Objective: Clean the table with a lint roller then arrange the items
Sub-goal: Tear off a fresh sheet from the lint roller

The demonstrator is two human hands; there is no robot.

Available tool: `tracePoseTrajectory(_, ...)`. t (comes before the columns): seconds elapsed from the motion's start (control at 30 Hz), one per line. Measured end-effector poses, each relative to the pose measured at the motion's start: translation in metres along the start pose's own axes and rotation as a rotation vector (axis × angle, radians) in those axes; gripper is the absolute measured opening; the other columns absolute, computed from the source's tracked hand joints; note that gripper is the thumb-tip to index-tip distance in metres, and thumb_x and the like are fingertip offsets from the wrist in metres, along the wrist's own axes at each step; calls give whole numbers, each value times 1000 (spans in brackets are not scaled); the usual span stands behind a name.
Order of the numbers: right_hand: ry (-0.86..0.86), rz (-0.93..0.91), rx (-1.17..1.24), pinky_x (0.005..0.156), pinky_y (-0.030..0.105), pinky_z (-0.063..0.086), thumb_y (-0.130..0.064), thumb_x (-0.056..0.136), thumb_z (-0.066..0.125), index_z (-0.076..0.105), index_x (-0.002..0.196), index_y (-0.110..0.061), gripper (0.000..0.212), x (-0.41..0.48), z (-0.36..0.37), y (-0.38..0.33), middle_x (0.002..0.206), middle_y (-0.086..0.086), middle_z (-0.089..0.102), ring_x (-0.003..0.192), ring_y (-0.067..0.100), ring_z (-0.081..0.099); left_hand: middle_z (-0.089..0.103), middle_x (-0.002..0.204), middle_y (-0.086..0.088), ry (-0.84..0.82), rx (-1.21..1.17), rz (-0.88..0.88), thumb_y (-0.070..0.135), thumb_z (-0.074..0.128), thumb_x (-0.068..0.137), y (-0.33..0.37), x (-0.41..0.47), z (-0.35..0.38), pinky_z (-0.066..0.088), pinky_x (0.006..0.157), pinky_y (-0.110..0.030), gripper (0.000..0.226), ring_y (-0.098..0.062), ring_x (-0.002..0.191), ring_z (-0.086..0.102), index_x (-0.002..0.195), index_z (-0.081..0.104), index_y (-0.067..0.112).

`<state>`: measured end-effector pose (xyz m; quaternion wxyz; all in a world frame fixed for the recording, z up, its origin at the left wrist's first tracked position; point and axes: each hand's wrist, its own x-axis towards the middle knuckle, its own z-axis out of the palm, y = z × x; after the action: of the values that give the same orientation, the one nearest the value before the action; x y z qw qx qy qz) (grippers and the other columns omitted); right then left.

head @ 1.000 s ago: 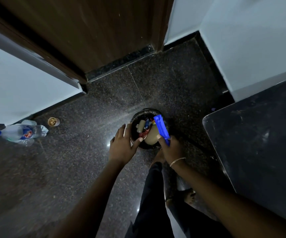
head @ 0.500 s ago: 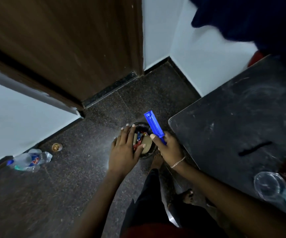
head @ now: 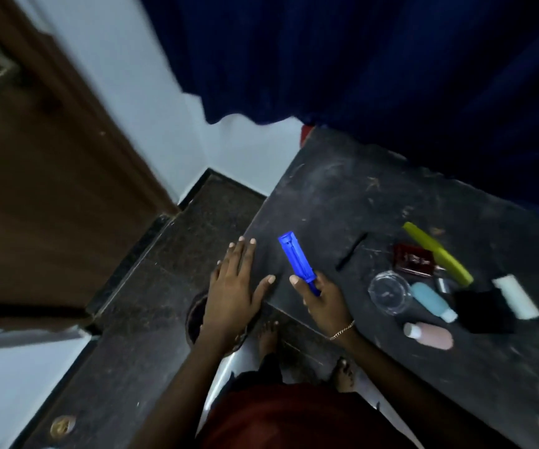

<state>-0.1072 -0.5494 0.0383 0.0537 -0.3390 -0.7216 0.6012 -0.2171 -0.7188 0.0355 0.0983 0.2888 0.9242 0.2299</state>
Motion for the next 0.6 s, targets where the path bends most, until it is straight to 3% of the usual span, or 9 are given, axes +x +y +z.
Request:
tracePoseTrajectory(0.17,239,31,0,59,38,47,-54,85,68,60,81,-27,28,-13,-57,15,58,-4,52,55,11,51,23,171,-6,-100,25,262,69,34,100,53,42,22,34,122,-52,81,-25,158,23,164,20,22)
tracePoseTrajectory(0.3,463,38,10,60,23,44,-45,88,68,60,82,-27,21,-36,-104,26,61,-7,58,59,6,55,27,170,-7,-174,48,486,70,29,101,109,64,50,39,118,-52,80,-26,155,30,163,23,21)
tracePoseTrajectory(0.43,669,106,35,66,25,49,-53,86,65,67,90,-21,32,-61,-148,47,69,-8,69,67,1,63,31,168,-8,-229,44,673,64,38,101,170,73,78,40,116,-49,78,-28,152,36,162,28,18)
tracePoseTrajectory(0.6,868,178,60,59,39,50,-60,84,63,58,70,-18,45,-80,-215,74,58,7,62,58,21,64,32,167,-8,-304,33,839,60,42,101,250,74,111,36,119,-53,73,-29,150,38,160,32,17)
